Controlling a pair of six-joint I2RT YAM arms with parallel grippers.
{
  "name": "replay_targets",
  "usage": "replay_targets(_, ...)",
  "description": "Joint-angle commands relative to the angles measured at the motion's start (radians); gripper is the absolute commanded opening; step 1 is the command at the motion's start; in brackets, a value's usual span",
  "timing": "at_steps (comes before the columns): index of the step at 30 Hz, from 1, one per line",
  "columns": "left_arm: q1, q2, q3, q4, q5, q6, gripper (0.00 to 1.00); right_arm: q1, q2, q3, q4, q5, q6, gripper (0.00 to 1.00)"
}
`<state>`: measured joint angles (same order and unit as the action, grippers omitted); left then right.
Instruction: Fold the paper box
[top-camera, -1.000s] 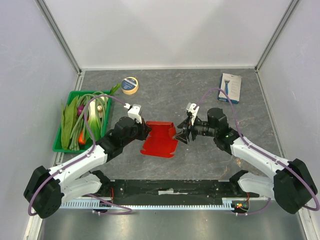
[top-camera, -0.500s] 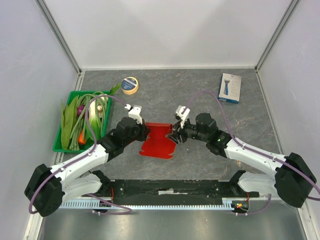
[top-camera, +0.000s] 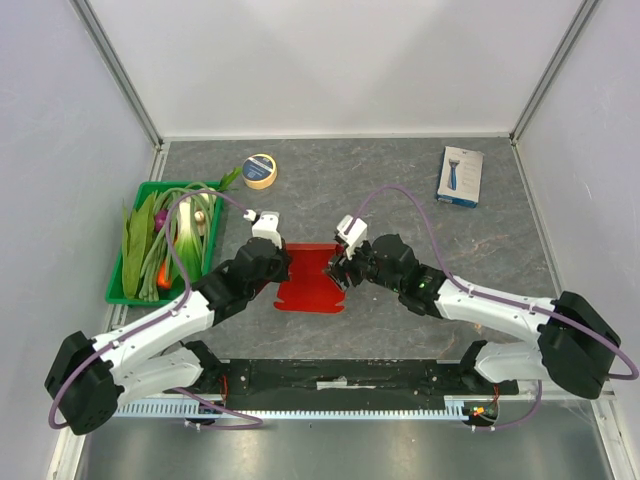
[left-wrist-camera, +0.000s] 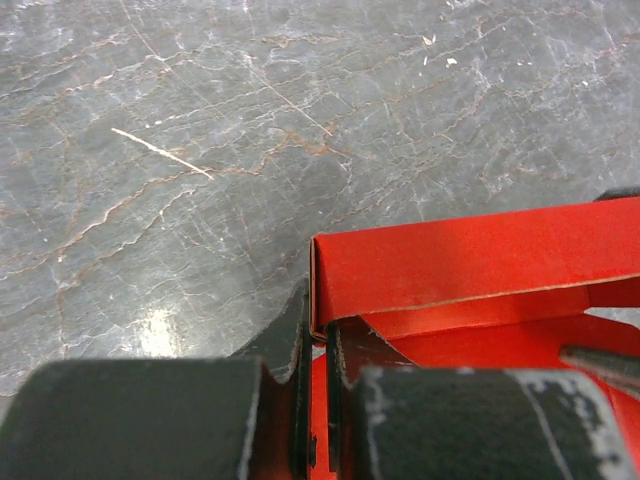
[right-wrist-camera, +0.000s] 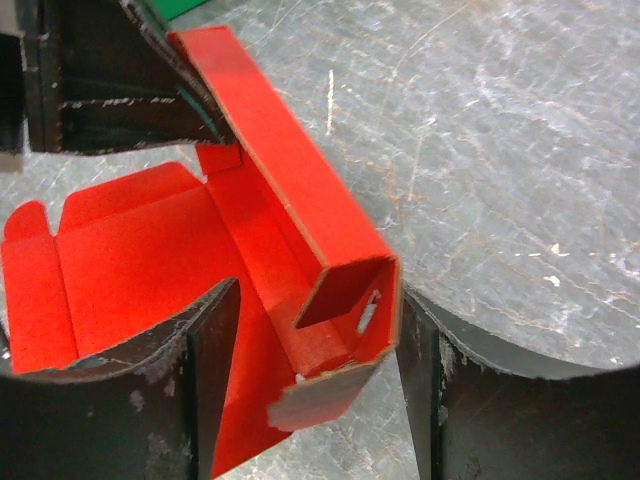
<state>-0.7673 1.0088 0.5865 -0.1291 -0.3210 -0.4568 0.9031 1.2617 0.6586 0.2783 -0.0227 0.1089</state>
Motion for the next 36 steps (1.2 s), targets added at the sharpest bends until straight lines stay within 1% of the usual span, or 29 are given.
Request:
replay_targets(1, -0.003, 0.004, 0.056, -0.029, -0.065, -0.042, 0.02, -0.006, 0.007, 0.053, -0.04, -0.114, -0.024, 0.7)
replay_targets(3, -0.003, 0.011, 0.059, -0.047, -0.075, -0.06, 0.02, -0.023, -0.039, 0.021, -0.036, -0.161, -0.012, 0.71)
replay_targets(4, -0.003, 0.019, 0.062, -0.05, -0.075, -0.053, 0.02, -0.053, -0.06, 0.01, -0.033, -0.189, 0.021, 0.73)
replay_targets(5, -0.001, 0.025, 0.067, -0.061, -0.078, -0.052, 0.02, -0.075, -0.082, -0.003, -0.015, -0.263, 0.038, 0.74)
replay_targets(6, -0.001, 0.028, 0.068, -0.063, -0.078, -0.049, 0.02, -0.098, -0.129, -0.029, -0.011, -0.307, 0.058, 0.74)
replay_targets(7, -0.003, 0.028, 0.067, -0.061, -0.066, -0.046, 0.02, -0.148, -0.155, -0.045, -0.008, -0.331, 0.075, 0.75)
replay_targets(8, -0.001, 0.024, 0.059, -0.041, -0.05, -0.034, 0.02, -0.176, -0.183, -0.063, 0.002, -0.397, 0.104, 0.75)
replay_targets(9, -0.001, 0.019, 0.052, -0.026, -0.038, -0.028, 0.02, -0.205, -0.243, -0.104, 0.013, -0.422, 0.118, 0.75)
replay_targets(10, 0.0, 0.014, 0.046, -0.017, -0.02, -0.025, 0.02, -0.254, -0.277, -0.128, 0.025, -0.437, 0.135, 0.75)
replay_targets(12, 0.006, -0.002, 0.032, 0.003, -0.003, -0.014, 0.02, -0.291, -0.356, -0.177, 0.044, -0.468, 0.164, 0.76)
replay_targets(13, 0.006, -0.004, 0.032, 0.006, 0.011, -0.008, 0.02, -0.308, -0.373, -0.18, 0.027, -0.429, 0.17, 0.76)
replay_targets(14, 0.008, -0.006, 0.032, 0.008, 0.022, 0.0, 0.02, -0.316, -0.387, -0.171, -0.037, -0.38, 0.17, 0.76)
replay_targets(15, 0.013, -0.01, 0.032, 0.014, 0.033, 0.004, 0.02, -0.326, -0.383, -0.163, -0.072, -0.3, 0.16, 0.75)
replay_targets(16, 0.016, -0.013, 0.032, 0.02, 0.06, 0.016, 0.02, -0.354, -0.371, -0.156, -0.1, -0.272, 0.152, 0.72)
replay_targets(18, 0.016, -0.032, 0.018, 0.042, 0.091, 0.027, 0.02, -0.377, -0.329, -0.142, -0.125, -0.284, 0.118, 0.68)
replay_targets(19, 0.016, -0.036, 0.013, 0.066, 0.12, 0.039, 0.02, -0.386, -0.317, -0.137, -0.119, -0.324, 0.114, 0.64)
replay_targets(23, 0.017, -0.042, 0.003, 0.088, 0.164, 0.049, 0.02, -0.386, -0.248, -0.114, -0.044, -0.483, 0.055, 0.58)
replay_targets(26, 0.017, -0.032, 0.001, 0.105, 0.189, 0.058, 0.02, -0.385, -0.228, -0.111, 0.016, -0.593, 0.04, 0.53)
replay_targets(29, 0.017, -0.016, 0.009, 0.103, 0.203, 0.064, 0.02, -0.386, -0.22, -0.106, 0.035, -0.64, 0.035, 0.48)
replay_targets(31, 0.017, -0.006, 0.012, 0.1, 0.207, 0.072, 0.02, -0.386, -0.22, -0.105, 0.035, -0.648, 0.035, 0.46)
replay_targets(34, 0.019, 0.004, 0.018, 0.091, 0.186, 0.069, 0.02, -0.386, -0.235, -0.103, 0.007, -0.626, 0.044, 0.45)
replay_targets(35, 0.019, 0.005, 0.019, 0.079, 0.177, 0.066, 0.02, -0.386, -0.257, -0.099, -0.014, -0.6, 0.048, 0.46)
replay_targets(36, 0.019, 0.007, 0.022, 0.071, 0.166, 0.064, 0.02, -0.386, -0.272, -0.097, -0.036, -0.507, 0.052, 0.49)
